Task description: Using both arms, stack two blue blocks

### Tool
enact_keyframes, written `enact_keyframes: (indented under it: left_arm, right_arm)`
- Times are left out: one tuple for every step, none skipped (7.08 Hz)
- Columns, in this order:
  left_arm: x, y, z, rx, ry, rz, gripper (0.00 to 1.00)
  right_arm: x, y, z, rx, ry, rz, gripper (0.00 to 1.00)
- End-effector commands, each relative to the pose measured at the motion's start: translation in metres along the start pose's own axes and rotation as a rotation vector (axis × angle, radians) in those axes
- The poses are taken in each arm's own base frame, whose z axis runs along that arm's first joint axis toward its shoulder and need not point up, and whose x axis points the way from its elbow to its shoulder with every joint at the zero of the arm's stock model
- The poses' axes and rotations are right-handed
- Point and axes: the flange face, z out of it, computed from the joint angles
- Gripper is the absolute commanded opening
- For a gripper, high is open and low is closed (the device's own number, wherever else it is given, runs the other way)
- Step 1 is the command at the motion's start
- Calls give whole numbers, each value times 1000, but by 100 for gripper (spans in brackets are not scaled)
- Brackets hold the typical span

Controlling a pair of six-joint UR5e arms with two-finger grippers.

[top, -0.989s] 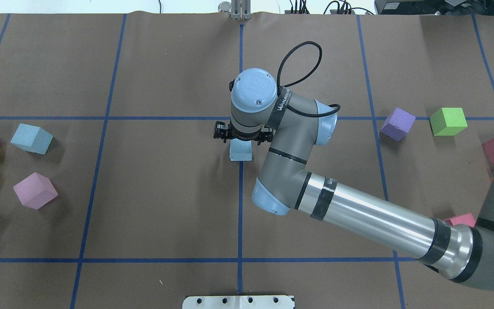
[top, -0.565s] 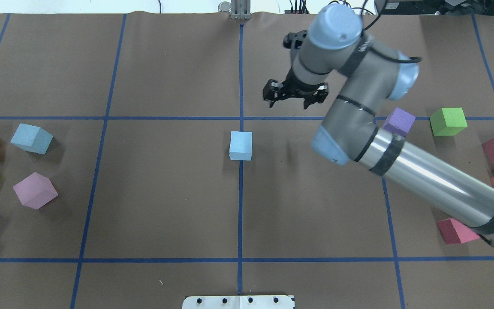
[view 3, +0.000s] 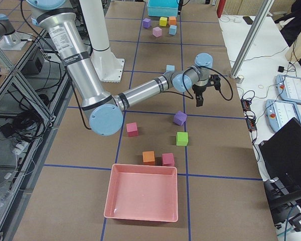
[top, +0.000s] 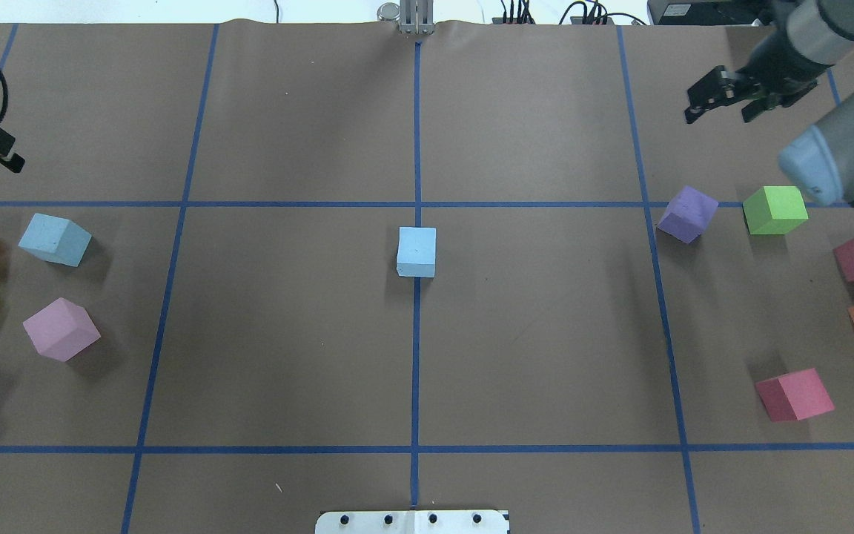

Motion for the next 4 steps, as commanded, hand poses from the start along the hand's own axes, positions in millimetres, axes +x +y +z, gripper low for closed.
enact_keyframes:
  left_arm:
    - [-1, -5, 49, 29, 35, 10, 98]
    - [-12, -3, 61, 45, 43, 1, 98]
    - [-12, 2, 70, 64, 15, -42, 98]
    - [-17, 17, 82, 79, 11, -61, 98]
  right_arm:
    - [134, 46, -45, 23, 18, -5, 100]
    - [184, 67, -65, 32, 35, -17, 100]
    - [216, 77, -91, 23, 64, -19, 100]
    - [237, 86, -120, 10, 89, -38, 100]
